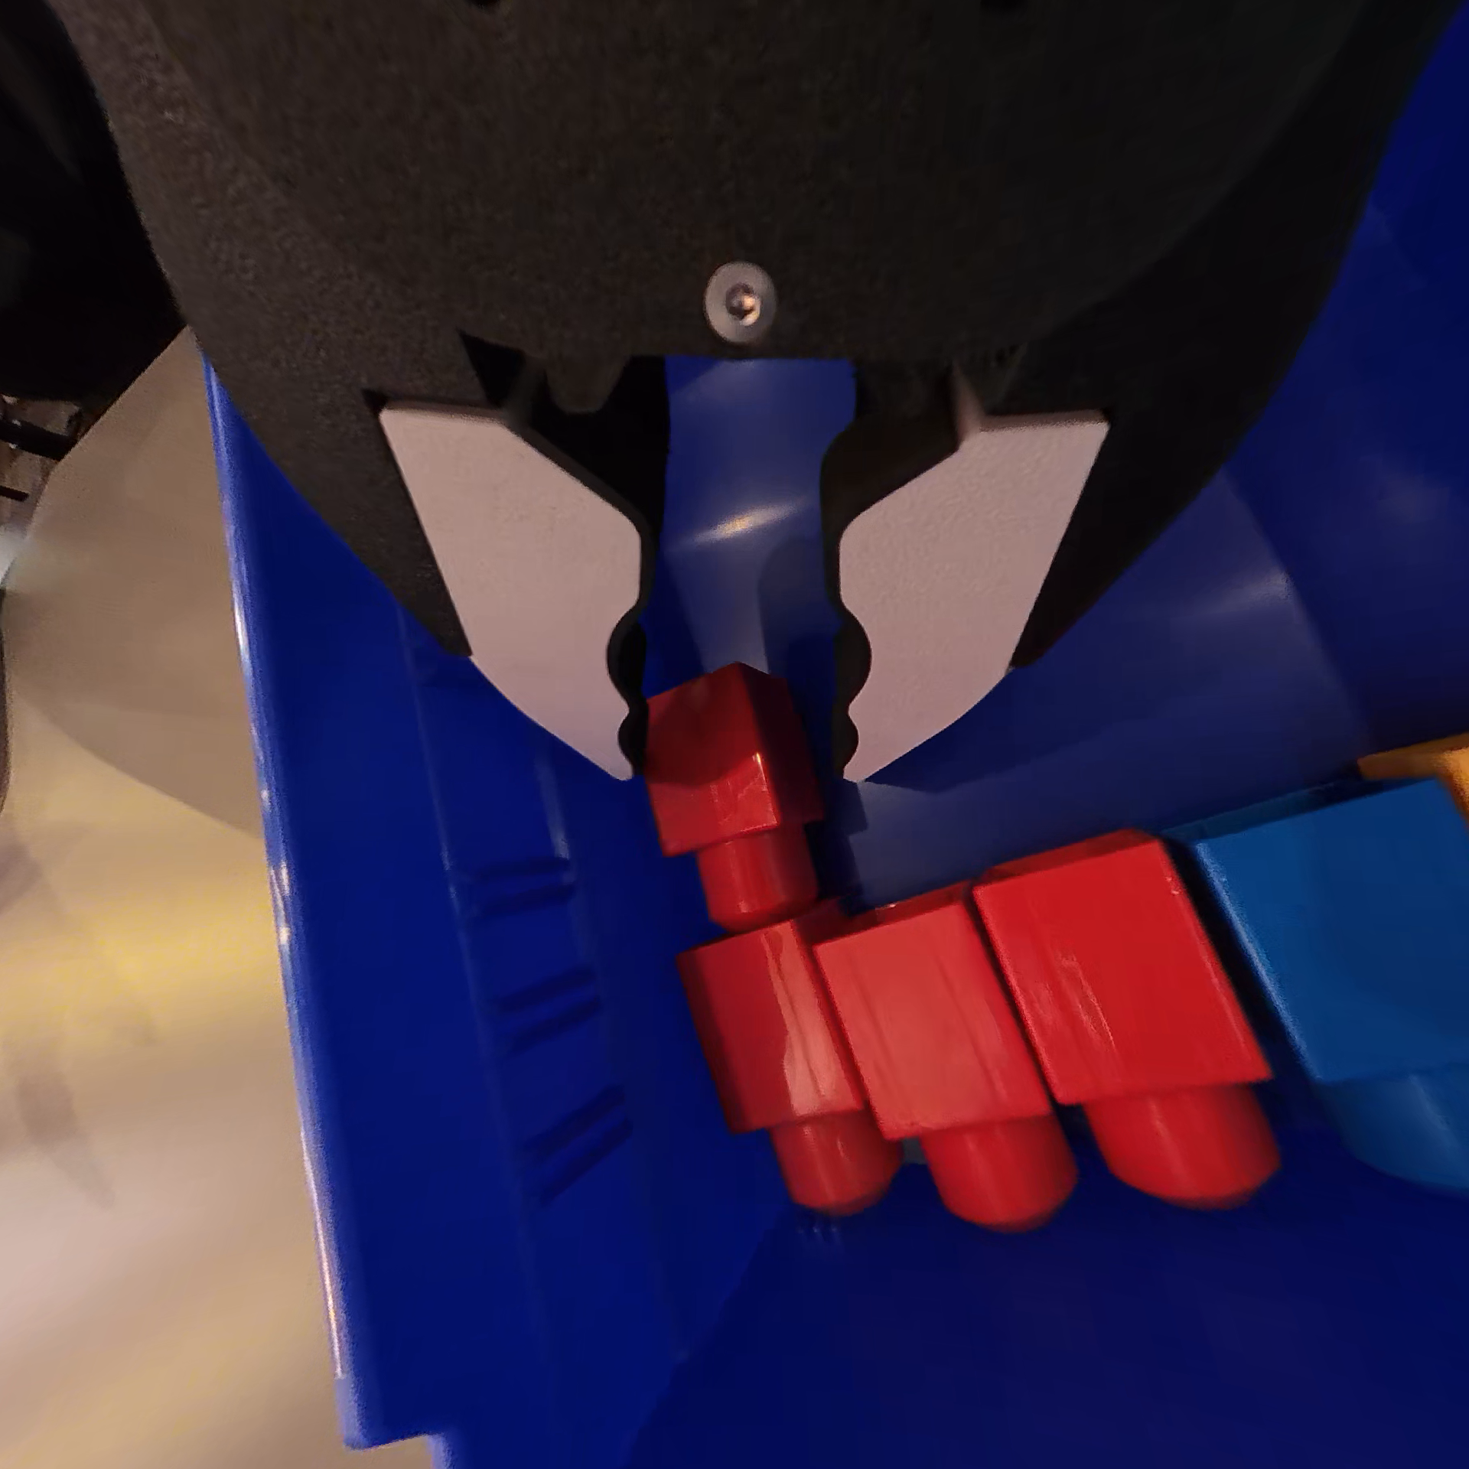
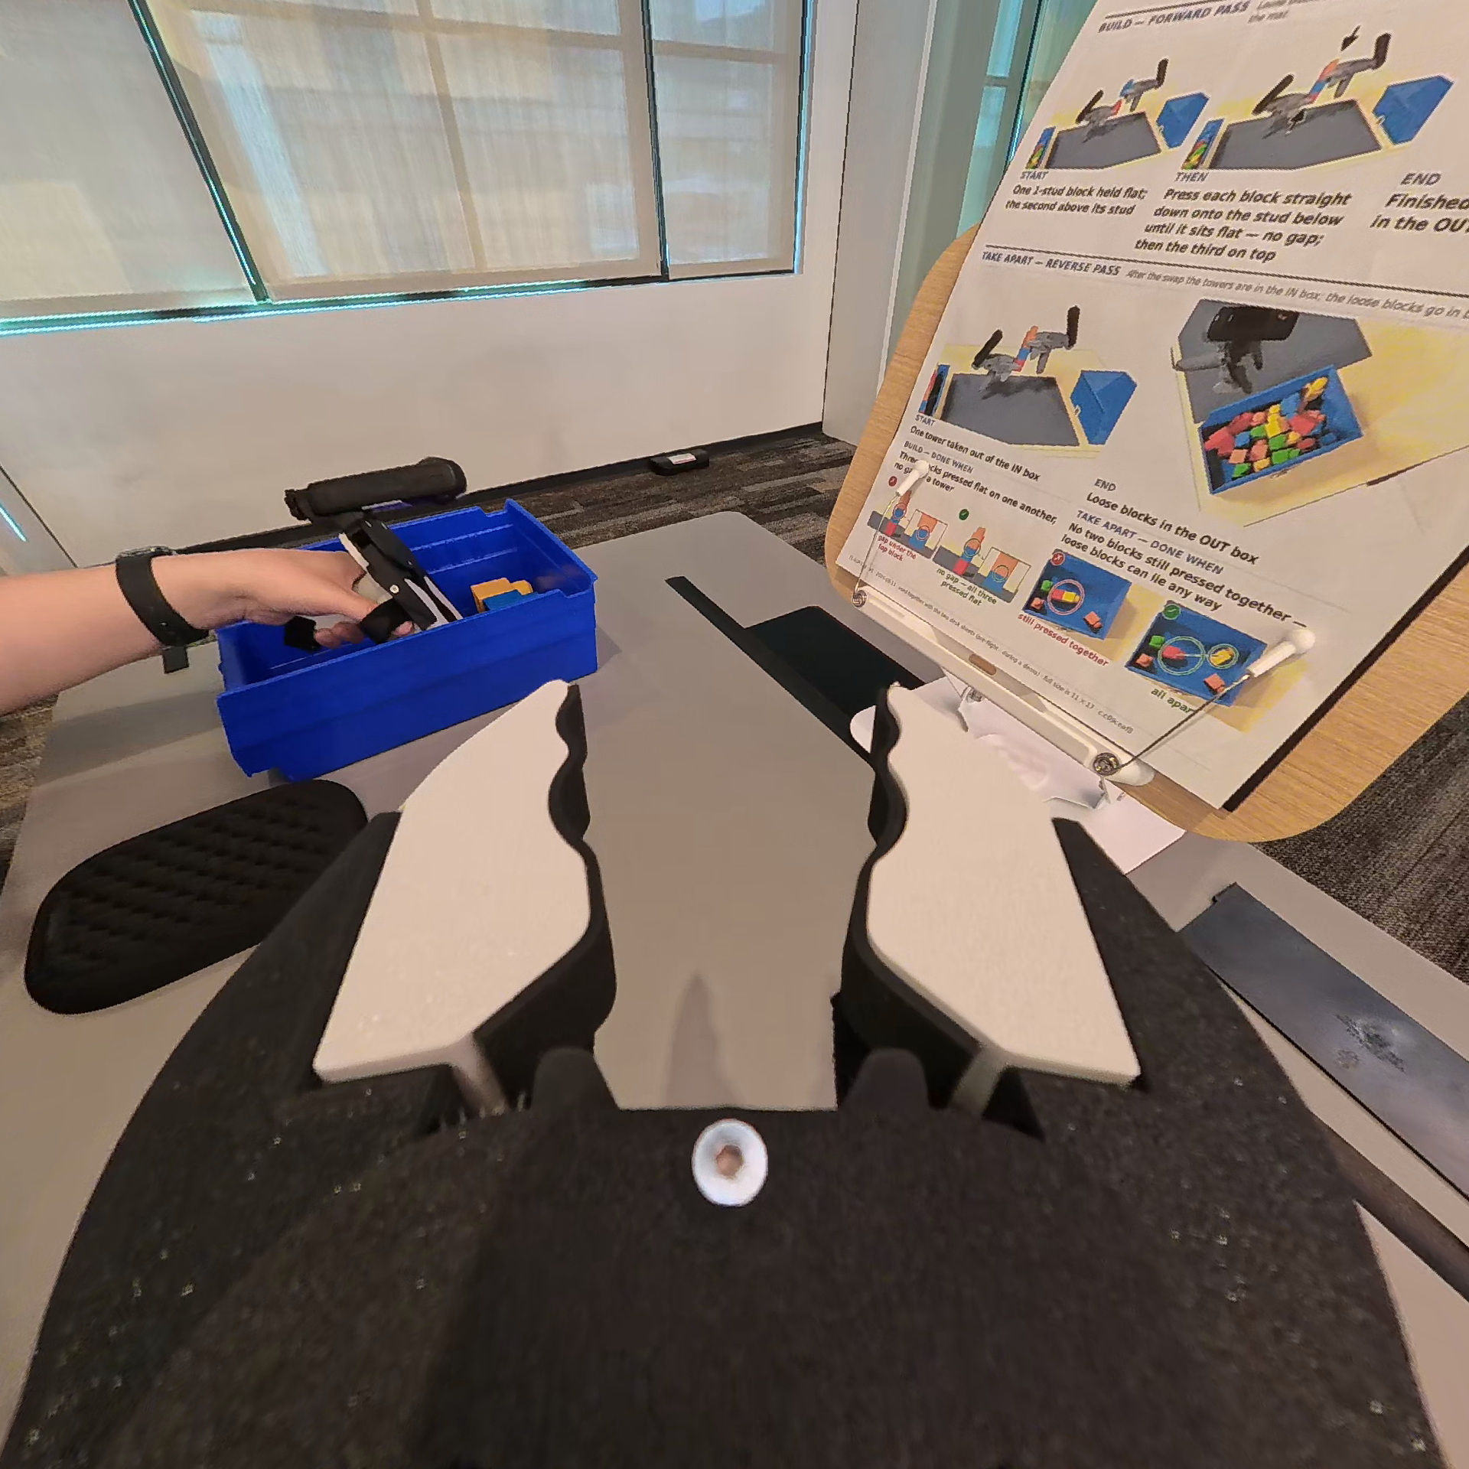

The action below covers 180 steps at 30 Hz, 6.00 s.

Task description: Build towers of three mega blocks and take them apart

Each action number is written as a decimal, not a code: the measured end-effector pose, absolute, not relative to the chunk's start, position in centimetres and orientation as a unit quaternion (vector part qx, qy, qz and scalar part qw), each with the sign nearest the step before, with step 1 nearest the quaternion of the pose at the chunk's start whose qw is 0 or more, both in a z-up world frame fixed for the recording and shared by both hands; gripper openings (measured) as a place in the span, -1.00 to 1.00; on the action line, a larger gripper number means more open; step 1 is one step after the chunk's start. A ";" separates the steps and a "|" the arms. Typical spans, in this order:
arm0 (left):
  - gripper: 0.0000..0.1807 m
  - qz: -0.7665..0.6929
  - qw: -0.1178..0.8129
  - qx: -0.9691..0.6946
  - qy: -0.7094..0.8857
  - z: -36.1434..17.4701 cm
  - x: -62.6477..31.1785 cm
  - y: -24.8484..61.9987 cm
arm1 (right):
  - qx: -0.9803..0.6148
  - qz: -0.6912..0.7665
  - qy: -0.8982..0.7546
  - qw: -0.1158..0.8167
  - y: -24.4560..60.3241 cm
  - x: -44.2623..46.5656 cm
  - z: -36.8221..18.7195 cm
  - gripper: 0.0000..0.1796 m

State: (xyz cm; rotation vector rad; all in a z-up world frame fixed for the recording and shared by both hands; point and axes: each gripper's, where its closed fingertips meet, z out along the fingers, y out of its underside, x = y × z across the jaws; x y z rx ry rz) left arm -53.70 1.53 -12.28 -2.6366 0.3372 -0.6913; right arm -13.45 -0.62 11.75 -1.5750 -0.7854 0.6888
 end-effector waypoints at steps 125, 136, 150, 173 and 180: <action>-0.61 -0.476 0.480 -0.546 0.495 13.8 -18.5 -12.7 | -0.432 0.569 -0.474 0.514 -12.9 -22.3 15.8 -0.60; -0.37 -0.360 0.486 -0.653 0.455 9.6 -23.6 -10.3 | -0.430 0.511 -0.482 0.567 -11.5 -20.0 16.1 -0.59; -0.52 -0.036 0.348 -0.910 0.222 -1.0 -54.5 -0.4 | -0.488 0.454 -0.458 0.587 -7.4 -17.3 14.6 -0.60; -0.49 -0.064 0.321 -0.827 0.457 -7.8 -53.8 1.8 | -0.558 0.457 -0.400 0.565 -3.3 -14.8 11.5 -0.59; -0.42 -0.031 0.313 -0.790 0.526 -9.6 -53.0 3.0 | -0.550 0.472 -0.377 0.576 -3.2 -14.5 12.3 -0.60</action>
